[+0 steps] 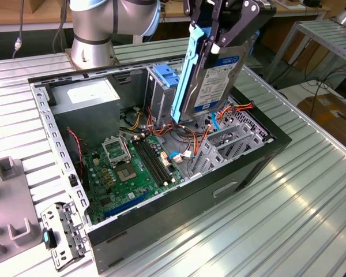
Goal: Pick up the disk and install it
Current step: 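Insert the disk into the insertion slot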
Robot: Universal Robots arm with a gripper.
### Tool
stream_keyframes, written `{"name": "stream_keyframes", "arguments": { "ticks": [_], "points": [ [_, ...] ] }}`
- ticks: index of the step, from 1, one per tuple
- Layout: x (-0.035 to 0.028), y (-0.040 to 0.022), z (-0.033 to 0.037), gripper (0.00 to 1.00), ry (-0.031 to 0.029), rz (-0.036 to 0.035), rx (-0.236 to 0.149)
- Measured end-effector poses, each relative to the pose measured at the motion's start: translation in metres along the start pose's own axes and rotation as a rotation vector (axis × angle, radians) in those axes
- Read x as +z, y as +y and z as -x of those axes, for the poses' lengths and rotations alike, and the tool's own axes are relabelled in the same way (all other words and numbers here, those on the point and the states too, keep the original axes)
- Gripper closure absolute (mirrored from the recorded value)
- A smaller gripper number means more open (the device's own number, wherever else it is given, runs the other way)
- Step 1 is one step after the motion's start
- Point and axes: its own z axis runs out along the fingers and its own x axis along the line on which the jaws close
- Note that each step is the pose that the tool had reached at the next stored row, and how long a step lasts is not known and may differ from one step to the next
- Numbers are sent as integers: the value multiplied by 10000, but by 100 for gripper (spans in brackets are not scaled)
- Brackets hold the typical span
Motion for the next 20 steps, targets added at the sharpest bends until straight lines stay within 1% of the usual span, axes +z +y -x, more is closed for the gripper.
{"name": "stream_keyframes", "arguments": {
  "ticks": [2, 4, 6, 9, 11, 20],
  "points": [
    [0, -59, 2, 63, 1, 0, 1],
    [0, -135, 4, 63, 2, 0, 1],
    [0, -190, 6, 63, 3, 0, 0],
    [1, -243, 8, 63, 5, -1, 0],
    [1, -253, 8, 63, 8, 0, 1],
    [0, -255, 8, 63, 8, 0, 1]
  ]
}}
